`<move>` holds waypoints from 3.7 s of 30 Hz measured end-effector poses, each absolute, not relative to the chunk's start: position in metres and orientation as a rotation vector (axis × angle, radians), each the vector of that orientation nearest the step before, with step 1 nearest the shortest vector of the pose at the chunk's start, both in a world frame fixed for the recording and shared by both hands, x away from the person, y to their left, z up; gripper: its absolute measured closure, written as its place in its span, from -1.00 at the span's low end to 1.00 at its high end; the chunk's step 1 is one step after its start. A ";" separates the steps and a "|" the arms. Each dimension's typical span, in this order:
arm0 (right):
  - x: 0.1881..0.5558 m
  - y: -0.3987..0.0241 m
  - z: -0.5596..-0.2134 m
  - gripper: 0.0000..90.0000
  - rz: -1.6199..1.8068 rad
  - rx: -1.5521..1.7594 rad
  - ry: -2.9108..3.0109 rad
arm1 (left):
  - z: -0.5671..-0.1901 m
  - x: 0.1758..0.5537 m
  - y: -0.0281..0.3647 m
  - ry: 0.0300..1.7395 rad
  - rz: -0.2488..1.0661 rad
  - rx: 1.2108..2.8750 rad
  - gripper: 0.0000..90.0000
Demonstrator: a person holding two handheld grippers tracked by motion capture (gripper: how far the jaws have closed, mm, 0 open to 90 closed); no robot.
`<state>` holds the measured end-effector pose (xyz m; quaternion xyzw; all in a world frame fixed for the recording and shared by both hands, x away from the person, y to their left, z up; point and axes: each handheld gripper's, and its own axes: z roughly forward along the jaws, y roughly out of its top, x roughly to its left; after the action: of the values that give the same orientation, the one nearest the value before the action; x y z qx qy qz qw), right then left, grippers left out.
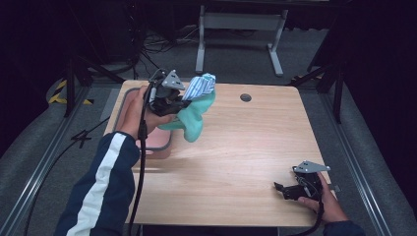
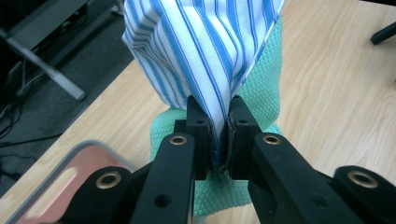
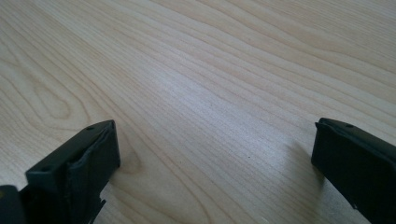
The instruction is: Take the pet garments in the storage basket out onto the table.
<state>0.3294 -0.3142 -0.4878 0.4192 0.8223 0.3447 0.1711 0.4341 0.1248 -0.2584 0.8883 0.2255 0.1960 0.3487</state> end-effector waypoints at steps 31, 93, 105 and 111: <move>0.330 -0.314 -0.488 -0.97 0.979 1.188 2.334 | -0.352 0.438 0.037 0.491 0.245 2.403 0.83; 0.329 -0.314 -0.488 -0.97 0.978 1.187 2.334 | -0.373 0.388 0.054 0.422 0.371 2.550 -0.52; 0.329 -0.314 -0.488 -0.97 0.978 1.187 2.335 | -0.381 0.371 0.076 0.386 0.416 2.591 -0.55; 0.329 -0.314 -0.488 -0.97 0.977 1.187 2.334 | -0.386 0.364 0.089 0.381 0.412 2.580 -0.56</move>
<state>0.3294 -0.3145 -0.4880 0.4182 0.8227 0.3445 0.1724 0.3636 0.0885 -0.3861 0.9467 0.1396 0.1510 0.2479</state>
